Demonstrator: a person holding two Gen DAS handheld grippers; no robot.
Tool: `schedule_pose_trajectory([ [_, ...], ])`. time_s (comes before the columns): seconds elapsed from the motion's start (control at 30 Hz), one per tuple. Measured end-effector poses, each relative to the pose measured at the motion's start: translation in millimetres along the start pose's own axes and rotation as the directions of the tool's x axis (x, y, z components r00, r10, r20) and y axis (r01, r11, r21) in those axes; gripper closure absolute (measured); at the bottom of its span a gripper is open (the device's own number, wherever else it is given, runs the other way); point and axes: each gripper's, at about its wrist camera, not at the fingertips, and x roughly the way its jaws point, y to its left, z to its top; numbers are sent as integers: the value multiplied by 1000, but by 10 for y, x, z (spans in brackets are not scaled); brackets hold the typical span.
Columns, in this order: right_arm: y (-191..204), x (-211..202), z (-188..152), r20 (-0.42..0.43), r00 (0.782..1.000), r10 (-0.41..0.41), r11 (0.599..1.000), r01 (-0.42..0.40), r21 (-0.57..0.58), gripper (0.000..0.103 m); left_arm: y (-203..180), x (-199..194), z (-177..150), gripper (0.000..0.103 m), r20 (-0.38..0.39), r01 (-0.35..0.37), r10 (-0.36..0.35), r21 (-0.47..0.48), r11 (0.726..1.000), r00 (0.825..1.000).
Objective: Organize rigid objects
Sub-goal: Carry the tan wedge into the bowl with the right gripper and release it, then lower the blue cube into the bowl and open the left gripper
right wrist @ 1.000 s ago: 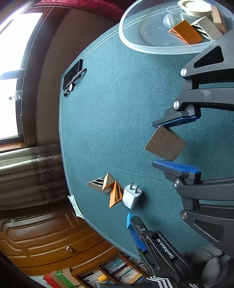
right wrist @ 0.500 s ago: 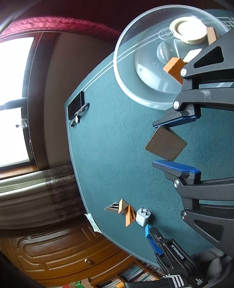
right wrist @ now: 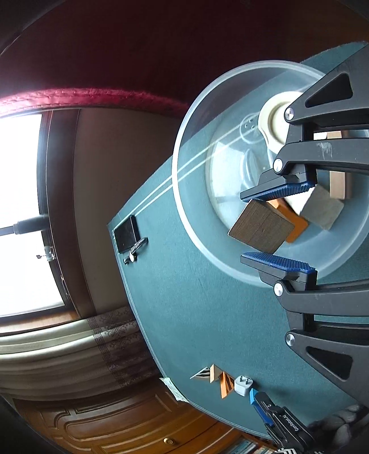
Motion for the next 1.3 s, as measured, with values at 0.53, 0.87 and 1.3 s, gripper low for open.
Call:
schedule_pose_trajectory([
  [0.53, -530, -68, -47, 27, 999, -33, 990, 28, 139, 57, -479, -54, 59, 70, -1, 48, -48, 86, 995, 999],
  [0.87, -643, -73, -65, 49, 997, -56, 981, 45, 190, 45, -844, -91, 108, 70, -14, 144, -143, 143, 979, 990],
  [1.3, -682, -108, -63, 75, 996, -55, 980, 40, 195, 45, -1573, -146, 176, 70, -57, 313, -309, 267, 912, 949],
])
